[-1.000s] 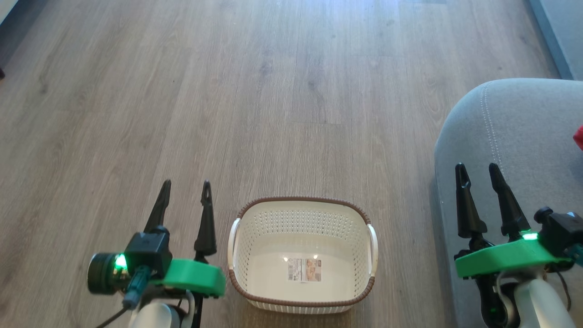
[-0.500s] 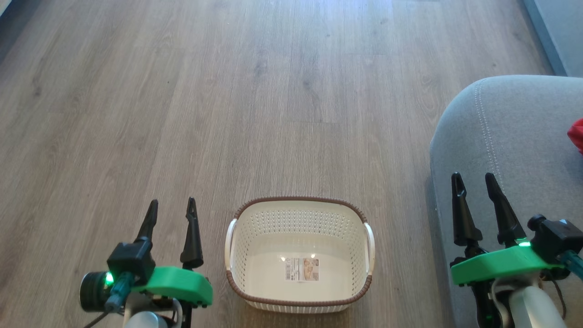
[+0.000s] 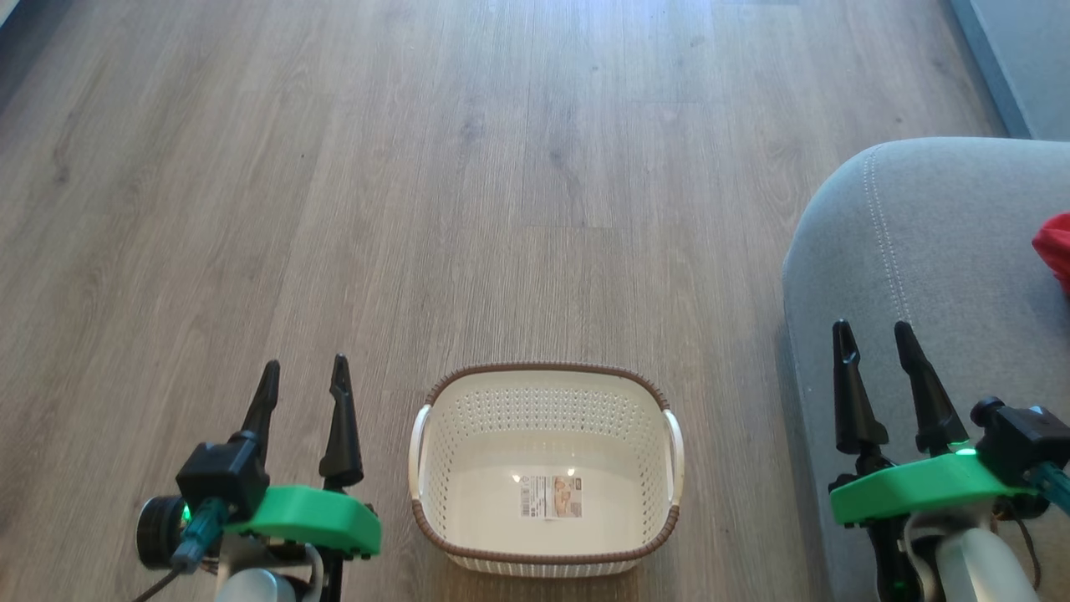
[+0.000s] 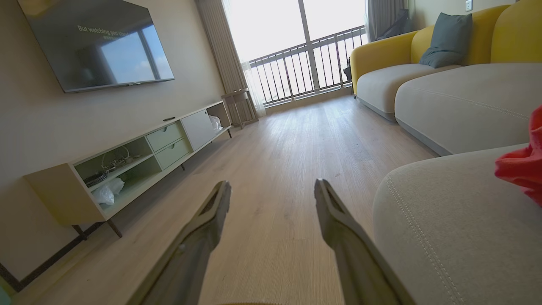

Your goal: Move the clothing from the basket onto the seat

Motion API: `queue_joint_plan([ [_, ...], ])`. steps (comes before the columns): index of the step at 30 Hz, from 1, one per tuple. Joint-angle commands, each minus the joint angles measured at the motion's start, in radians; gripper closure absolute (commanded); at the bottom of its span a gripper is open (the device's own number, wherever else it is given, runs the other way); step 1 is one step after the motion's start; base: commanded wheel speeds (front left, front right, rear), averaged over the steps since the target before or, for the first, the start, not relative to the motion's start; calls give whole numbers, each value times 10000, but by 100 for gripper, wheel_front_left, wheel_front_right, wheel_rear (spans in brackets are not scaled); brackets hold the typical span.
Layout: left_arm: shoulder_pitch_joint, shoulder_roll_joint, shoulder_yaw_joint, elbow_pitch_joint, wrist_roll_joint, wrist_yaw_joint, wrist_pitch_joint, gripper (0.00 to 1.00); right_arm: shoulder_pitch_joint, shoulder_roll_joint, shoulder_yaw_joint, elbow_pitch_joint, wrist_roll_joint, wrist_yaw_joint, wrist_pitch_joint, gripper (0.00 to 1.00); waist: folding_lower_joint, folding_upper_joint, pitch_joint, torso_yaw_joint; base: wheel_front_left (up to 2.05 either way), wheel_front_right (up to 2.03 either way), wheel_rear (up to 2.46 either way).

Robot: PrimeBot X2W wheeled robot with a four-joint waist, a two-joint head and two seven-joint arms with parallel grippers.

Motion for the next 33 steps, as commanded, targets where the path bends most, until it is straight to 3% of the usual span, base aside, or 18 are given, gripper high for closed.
queue_joint_plan([
  [1,-192,-12,357,-328,11,-19,-49,0,-247,31,228,-281,-18,0,-49,0,0,0,-5,-5,0,0,0],
  [33,-254,-13,457,-166,-362,1,-49,0,-395,35,258,-185,66,0,-49,0,0,0,86,-134,0,0,0],
])
